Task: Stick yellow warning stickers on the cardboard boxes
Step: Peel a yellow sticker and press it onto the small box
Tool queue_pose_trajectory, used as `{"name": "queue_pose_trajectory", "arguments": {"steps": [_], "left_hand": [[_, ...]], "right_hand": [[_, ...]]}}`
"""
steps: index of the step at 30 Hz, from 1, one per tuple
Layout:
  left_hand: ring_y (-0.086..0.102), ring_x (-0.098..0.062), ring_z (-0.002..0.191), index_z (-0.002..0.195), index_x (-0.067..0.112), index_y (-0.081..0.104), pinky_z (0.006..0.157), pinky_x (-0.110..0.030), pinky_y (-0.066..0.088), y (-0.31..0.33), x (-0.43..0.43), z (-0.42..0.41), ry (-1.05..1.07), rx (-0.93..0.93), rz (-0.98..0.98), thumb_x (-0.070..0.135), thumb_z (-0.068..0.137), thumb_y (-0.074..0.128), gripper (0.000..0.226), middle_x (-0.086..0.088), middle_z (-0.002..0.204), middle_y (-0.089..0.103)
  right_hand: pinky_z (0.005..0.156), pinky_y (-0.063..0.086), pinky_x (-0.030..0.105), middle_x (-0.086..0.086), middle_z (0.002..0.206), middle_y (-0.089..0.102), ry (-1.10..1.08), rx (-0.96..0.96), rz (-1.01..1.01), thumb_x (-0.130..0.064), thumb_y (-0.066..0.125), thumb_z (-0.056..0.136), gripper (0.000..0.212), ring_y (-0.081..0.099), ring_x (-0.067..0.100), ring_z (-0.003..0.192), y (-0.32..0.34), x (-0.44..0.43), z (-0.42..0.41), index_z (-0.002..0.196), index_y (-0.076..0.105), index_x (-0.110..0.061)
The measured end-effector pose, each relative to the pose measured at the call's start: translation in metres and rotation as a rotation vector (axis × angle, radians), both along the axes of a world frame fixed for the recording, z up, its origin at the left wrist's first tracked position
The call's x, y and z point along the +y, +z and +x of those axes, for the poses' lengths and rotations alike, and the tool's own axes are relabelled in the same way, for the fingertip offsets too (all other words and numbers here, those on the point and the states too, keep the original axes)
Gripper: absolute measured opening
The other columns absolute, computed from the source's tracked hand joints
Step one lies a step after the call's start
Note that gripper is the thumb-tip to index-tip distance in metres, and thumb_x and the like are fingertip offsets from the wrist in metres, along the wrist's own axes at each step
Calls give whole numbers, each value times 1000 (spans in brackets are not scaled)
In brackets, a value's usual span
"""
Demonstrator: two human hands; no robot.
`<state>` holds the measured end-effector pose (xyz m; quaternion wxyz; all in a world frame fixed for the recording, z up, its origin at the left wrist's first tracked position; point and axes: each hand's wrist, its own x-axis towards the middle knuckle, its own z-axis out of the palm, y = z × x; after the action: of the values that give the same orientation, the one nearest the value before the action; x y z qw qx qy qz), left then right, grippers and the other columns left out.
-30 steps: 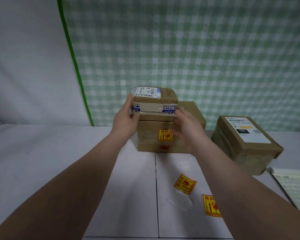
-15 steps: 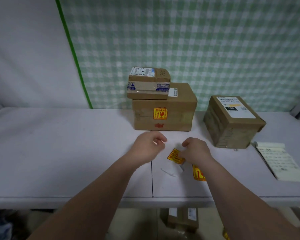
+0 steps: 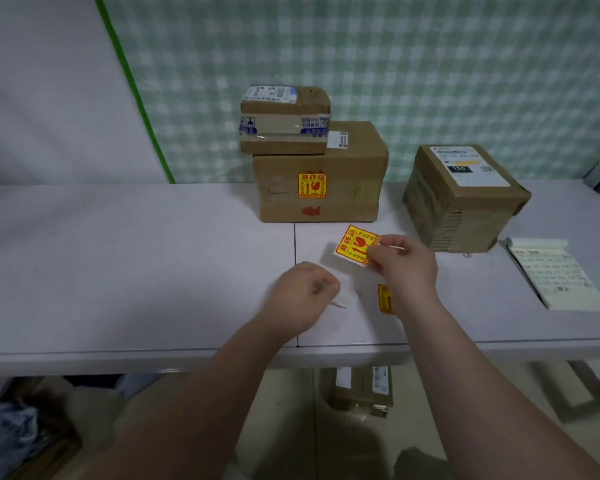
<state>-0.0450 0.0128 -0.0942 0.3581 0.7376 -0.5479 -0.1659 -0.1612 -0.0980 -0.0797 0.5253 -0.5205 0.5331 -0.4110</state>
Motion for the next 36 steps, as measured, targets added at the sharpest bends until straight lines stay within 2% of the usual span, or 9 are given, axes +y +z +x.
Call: {"name": "queue_pose_trajectory", "arguments": {"steps": [3, 6, 10, 15, 22, 27, 30, 32, 36], "left_hand": [[62, -3, 79, 90, 15, 65, 66, -7, 43, 12, 2, -4, 196, 414, -192, 13, 87, 62, 4, 5, 95, 66], [67, -2, 69, 93, 12, 65, 67, -16, 52, 20, 3, -2, 190, 723, -255, -2, 85, 61, 17, 5, 86, 69], [70, -12, 73, 93, 11, 68, 70, -23, 56, 18, 5, 3, 262, 819, -278, -6, 83, 61, 21, -6, 87, 71], [70, -14, 74, 96, 10, 69, 72, -25, 57, 20, 2, 12, 321, 828, -325, -4, 81, 65, 22, -10, 95, 70], [71, -14, 75, 83, 23, 70, 78, -36, 57, 23, 12, 12, 321, 636, -291, 1, 79, 68, 23, 9, 82, 74], [52, -7, 109, 98, 25, 73, 89, -15, 39, 21, 18, 5, 199, 43, -257, 21, 85, 62, 17, 4, 122, 60], [51, -4, 86, 95, 16, 74, 78, -10, 30, 18, 19, 3, 108, -229, -338, 19, 83, 58, 21, -1, 92, 73], [48, -7, 79, 93, 15, 74, 72, -7, 29, 18, 21, 5, 114, -276, -307, 20, 85, 55, 21, -1, 83, 72], [51, -11, 71, 86, 13, 71, 65, -16, 30, 18, 23, 9, 133, -291, -302, 22, 86, 51, 22, 0, 77, 70]], "right_hand": [[67, 56, 27, 7, 82, 70, 132, -122, 46, -3, 71, 76, 15, 67, 17, 65, 6, 13, 0, 86, 66, -13], [61, 53, 23, 7, 77, 69, 216, -211, 70, 0, 71, 77, 16, 64, 17, 62, 11, 26, 3, 82, 63, -13], [60, 53, 20, 9, 76, 68, 345, -348, 134, -7, 64, 85, 3, 60, 15, 64, 8, 36, 6, 86, 67, -9], [65, 55, 22, 9, 76, 69, 523, -293, 145, -7, 63, 86, 17, 63, 15, 66, 8, 37, 4, 101, 67, 0], [56, 52, 20, 8, 69, 68, 553, -238, 90, 0, 61, 86, 12, 62, 10, 57, 13, 46, 5, 97, 65, 3], [60, 52, 21, 5, 69, 70, 451, 7, -187, -13, 66, 86, 7, 64, 10, 63, 11, 53, 7, 84, 72, -11], [64, 48, 19, -7, 69, 67, 409, 294, -479, -17, 64, 87, 10, 62, 6, 66, 11, 57, 7, 81, 72, -18], [61, 44, 14, -7, 71, 66, 422, 417, -643, -17, 62, 88, 11, 59, 4, 66, 13, 60, 7, 84, 72, -17], [65, 52, 32, 0, 76, 69, 494, 446, -800, -16, 57, 90, 14, 61, 13, 70, 11, 61, 9, 84, 69, -14]]}}
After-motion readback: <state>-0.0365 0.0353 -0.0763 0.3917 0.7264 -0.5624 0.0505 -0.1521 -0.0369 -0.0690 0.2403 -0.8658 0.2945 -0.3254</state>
